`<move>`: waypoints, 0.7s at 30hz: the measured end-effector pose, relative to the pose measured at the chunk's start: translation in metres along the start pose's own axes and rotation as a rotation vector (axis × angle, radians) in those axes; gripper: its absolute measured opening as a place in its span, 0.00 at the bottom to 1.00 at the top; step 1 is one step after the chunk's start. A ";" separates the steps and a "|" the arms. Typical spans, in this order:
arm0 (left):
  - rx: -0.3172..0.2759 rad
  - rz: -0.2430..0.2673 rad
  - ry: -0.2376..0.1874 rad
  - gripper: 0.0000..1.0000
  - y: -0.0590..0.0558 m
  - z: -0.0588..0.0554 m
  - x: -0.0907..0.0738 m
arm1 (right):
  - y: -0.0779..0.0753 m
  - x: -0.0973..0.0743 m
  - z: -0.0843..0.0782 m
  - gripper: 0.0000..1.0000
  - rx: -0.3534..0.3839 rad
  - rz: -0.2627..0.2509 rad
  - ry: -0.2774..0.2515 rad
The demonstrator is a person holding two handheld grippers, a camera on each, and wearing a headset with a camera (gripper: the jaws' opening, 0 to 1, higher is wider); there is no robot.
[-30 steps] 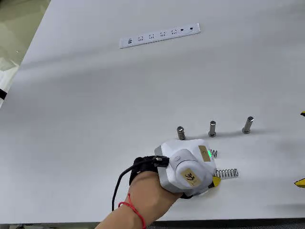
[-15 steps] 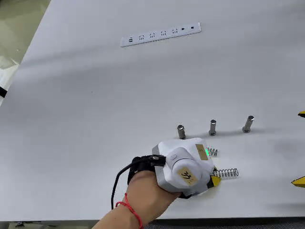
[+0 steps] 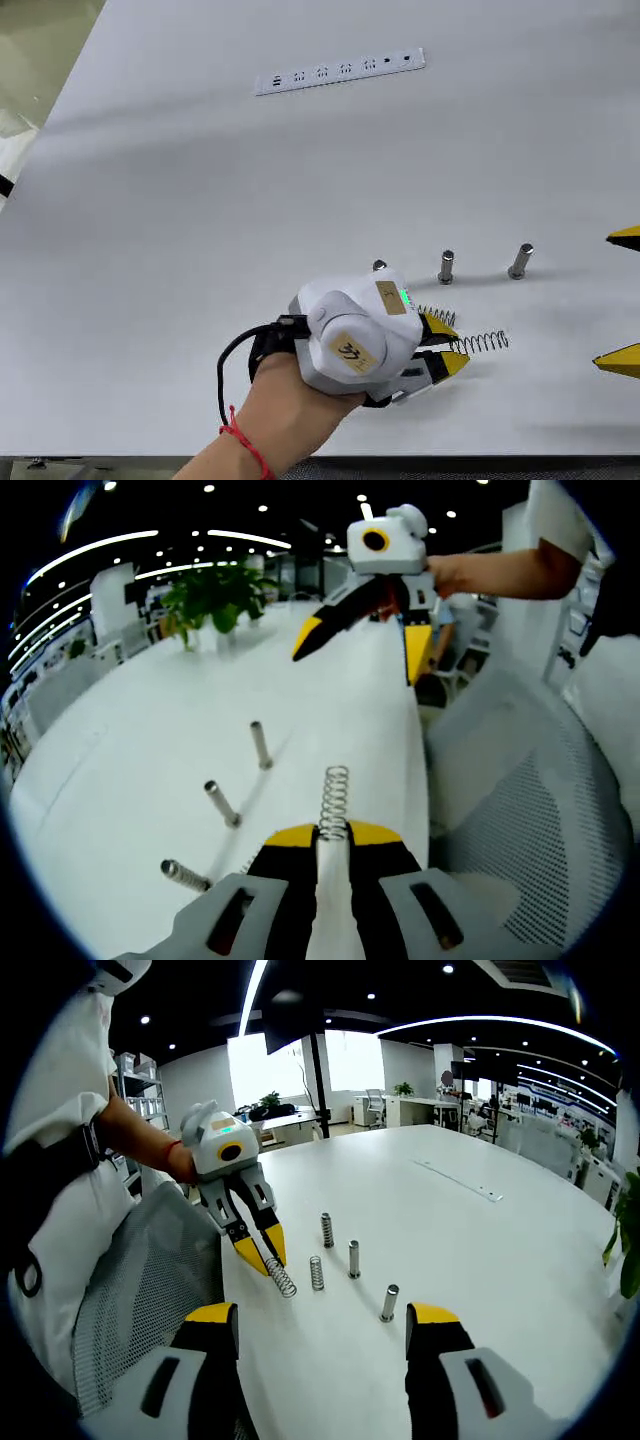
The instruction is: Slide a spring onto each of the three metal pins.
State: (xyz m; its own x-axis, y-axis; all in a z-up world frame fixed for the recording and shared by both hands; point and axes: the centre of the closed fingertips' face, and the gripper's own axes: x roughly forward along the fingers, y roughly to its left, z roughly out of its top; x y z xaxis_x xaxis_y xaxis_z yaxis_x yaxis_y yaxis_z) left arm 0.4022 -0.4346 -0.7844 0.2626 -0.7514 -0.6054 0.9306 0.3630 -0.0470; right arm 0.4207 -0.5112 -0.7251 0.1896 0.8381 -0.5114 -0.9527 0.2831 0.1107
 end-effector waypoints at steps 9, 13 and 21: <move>-0.046 0.026 -0.150 0.11 0.007 0.036 -0.026 | 0.014 0.019 0.031 0.48 0.049 0.059 -0.069; -0.062 0.030 -0.215 0.11 0.008 0.049 -0.037 | 0.018 0.023 0.046 0.38 0.100 0.083 -0.118; -0.090 0.037 -0.302 0.11 0.010 0.063 -0.055 | 0.017 0.026 0.066 0.27 0.190 0.139 -0.191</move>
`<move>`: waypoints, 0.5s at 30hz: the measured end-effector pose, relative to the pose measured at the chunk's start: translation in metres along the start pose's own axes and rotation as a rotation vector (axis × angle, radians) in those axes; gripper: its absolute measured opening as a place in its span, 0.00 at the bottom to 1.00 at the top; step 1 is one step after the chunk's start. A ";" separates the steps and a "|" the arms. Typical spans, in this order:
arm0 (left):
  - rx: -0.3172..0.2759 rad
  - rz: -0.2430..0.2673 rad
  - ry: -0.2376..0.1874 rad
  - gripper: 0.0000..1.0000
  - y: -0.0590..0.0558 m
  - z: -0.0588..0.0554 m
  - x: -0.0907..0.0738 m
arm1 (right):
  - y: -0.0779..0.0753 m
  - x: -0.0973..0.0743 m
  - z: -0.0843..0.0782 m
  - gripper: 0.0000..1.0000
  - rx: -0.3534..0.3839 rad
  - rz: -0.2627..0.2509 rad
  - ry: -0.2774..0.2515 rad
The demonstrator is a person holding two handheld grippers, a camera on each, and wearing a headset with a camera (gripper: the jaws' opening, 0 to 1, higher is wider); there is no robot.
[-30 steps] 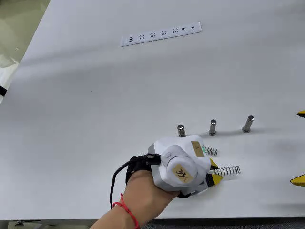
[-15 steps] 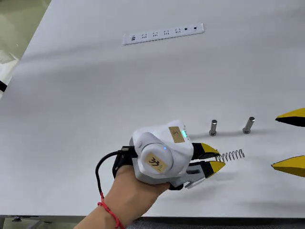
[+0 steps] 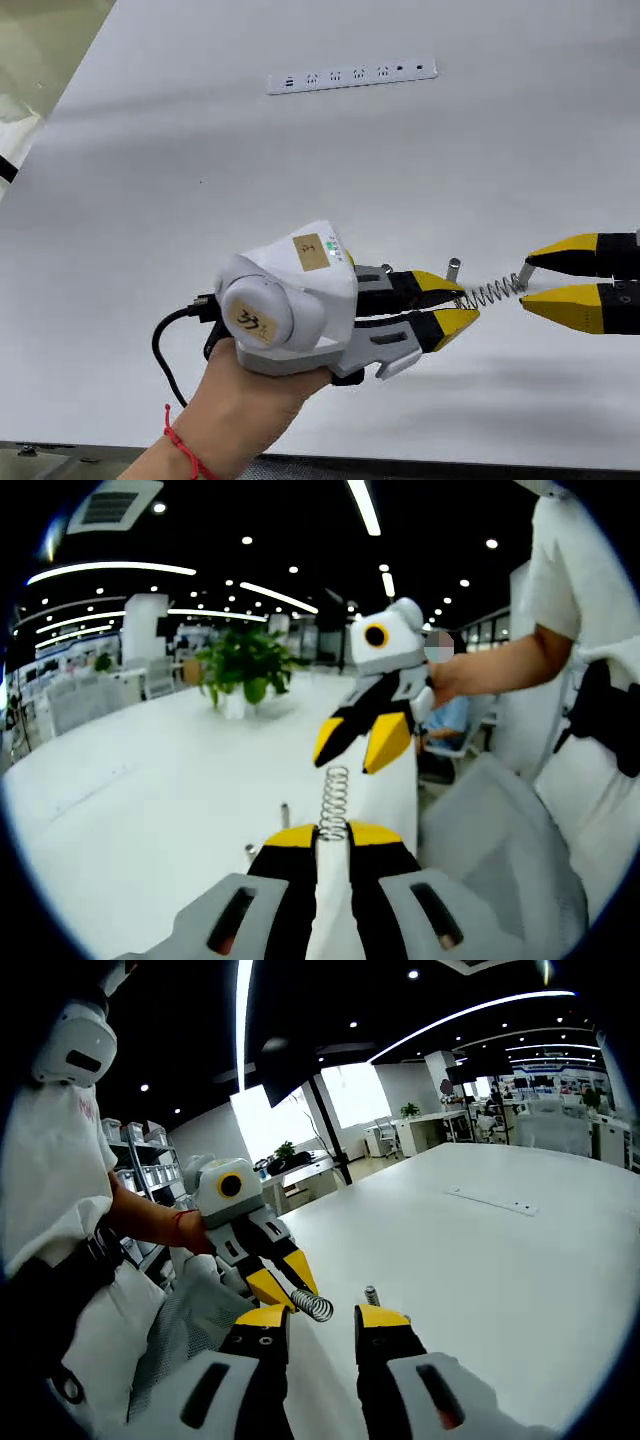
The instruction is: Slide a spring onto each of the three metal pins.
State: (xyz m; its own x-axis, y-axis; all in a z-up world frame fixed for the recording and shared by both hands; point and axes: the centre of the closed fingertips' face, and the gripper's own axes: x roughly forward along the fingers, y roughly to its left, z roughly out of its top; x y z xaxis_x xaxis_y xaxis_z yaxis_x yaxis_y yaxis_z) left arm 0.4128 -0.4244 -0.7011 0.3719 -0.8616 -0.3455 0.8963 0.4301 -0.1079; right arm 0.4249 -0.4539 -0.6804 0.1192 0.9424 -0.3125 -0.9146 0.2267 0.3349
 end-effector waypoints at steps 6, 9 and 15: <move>-0.012 -0.004 -0.044 0.11 -0.002 0.008 -0.004 | 0.007 0.006 0.005 0.21 0.030 0.042 -0.009; -0.025 0.001 -0.066 0.11 -0.002 0.012 -0.005 | 0.009 0.008 0.009 0.19 0.050 0.056 -0.029; -0.050 0.000 -0.106 0.11 -0.002 0.018 -0.006 | 0.001 0.005 0.013 0.16 0.086 0.063 -0.067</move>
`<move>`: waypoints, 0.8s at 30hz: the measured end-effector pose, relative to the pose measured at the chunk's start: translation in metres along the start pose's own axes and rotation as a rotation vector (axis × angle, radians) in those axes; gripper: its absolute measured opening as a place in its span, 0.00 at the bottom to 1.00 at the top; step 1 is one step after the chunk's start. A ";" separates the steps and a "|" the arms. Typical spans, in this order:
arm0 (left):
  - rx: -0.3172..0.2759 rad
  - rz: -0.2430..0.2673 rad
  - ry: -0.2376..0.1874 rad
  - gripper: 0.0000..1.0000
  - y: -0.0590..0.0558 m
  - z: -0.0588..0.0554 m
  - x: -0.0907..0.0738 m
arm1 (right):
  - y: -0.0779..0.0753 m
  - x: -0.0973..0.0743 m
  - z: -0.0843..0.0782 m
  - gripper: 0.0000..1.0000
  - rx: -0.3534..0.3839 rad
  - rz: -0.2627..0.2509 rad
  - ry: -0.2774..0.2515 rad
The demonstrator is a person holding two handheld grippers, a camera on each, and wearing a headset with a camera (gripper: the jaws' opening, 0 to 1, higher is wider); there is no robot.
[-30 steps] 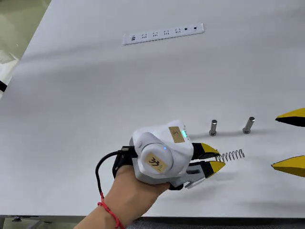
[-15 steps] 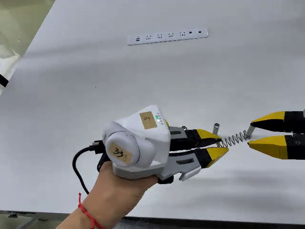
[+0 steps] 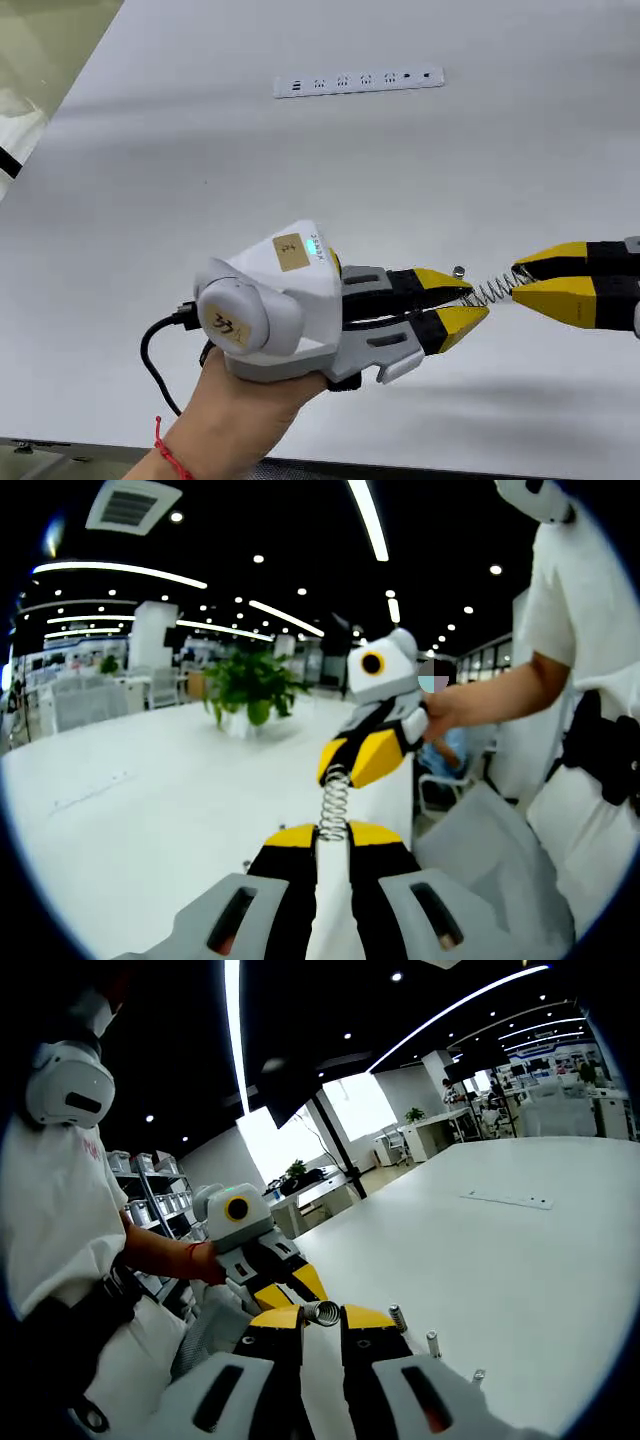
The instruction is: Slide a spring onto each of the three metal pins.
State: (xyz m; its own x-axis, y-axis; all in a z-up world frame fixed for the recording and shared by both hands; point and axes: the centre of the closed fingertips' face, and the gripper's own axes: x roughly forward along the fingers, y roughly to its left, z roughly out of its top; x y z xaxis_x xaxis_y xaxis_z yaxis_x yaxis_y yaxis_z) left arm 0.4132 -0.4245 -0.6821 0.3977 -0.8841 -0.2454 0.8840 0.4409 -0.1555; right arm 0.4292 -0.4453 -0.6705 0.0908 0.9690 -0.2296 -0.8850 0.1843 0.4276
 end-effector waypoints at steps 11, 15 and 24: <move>-0.012 -0.007 -0.017 0.11 -0.001 0.002 0.001 | 0.010 0.004 0.005 0.13 0.023 0.010 -0.036; -0.013 -0.012 -0.013 0.11 -0.002 0.001 0.001 | 0.014 0.005 0.004 0.12 0.020 0.016 -0.032; -0.013 -0.031 -0.006 0.11 -0.006 -0.002 0.003 | 0.022 0.008 0.006 0.12 -0.001 0.029 -0.010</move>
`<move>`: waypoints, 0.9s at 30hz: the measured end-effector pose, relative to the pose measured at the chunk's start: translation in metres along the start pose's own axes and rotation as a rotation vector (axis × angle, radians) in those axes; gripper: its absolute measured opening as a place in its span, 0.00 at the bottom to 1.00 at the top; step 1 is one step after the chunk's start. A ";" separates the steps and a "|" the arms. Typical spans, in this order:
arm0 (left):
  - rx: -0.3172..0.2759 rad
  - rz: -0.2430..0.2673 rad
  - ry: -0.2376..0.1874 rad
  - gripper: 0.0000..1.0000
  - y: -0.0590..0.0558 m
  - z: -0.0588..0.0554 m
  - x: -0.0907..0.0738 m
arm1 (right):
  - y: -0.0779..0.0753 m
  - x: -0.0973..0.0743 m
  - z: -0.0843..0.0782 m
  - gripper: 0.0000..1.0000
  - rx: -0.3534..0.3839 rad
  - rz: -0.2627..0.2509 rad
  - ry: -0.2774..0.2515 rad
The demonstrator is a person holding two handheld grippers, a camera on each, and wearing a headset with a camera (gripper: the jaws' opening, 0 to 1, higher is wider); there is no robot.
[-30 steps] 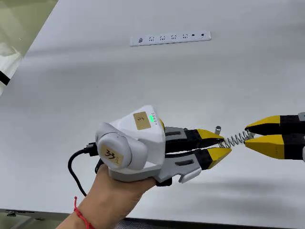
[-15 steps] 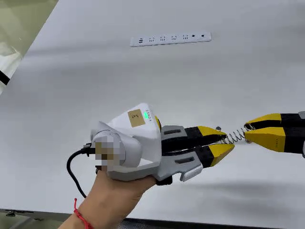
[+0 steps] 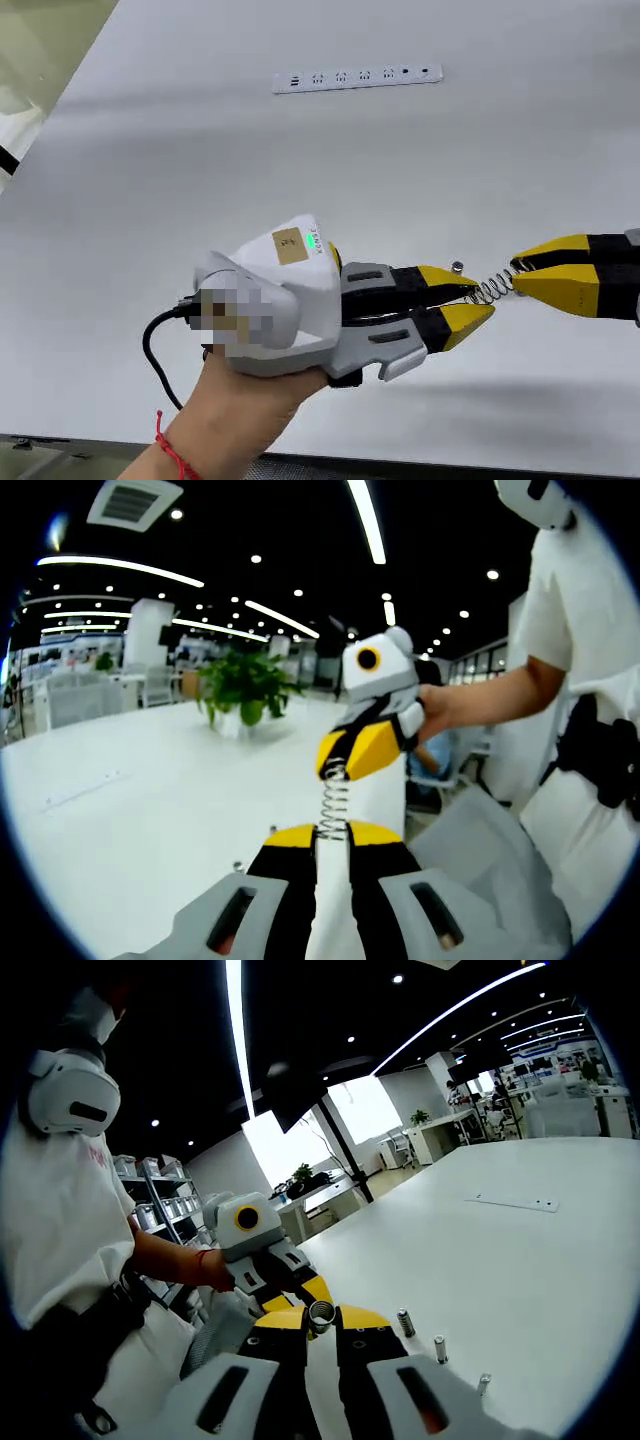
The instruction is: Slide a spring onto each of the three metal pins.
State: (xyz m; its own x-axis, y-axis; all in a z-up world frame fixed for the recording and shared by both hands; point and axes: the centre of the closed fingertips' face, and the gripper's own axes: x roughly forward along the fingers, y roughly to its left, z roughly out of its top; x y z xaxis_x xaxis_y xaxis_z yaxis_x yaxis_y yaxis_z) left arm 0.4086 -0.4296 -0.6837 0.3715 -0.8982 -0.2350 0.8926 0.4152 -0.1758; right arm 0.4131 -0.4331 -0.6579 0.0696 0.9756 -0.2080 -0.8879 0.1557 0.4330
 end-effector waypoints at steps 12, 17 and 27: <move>0.008 -0.016 0.014 0.11 -0.005 -0.003 0.003 | 0.006 0.004 0.002 0.12 -0.053 0.015 0.052; 0.012 -0.020 0.021 0.11 -0.006 -0.005 0.003 | 0.008 0.005 0.002 0.12 -0.071 0.020 0.070; 0.016 -0.028 0.025 0.10 -0.009 -0.006 0.005 | 0.010 0.008 0.003 0.12 -0.101 0.028 0.096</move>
State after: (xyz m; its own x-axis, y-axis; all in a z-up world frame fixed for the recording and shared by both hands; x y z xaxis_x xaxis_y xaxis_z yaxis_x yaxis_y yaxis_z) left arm 0.4013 -0.4369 -0.6895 0.3398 -0.9055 -0.2541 0.9066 0.3873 -0.1677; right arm 0.4055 -0.4236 -0.6527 0.0049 0.9593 -0.2822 -0.9305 0.1077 0.3501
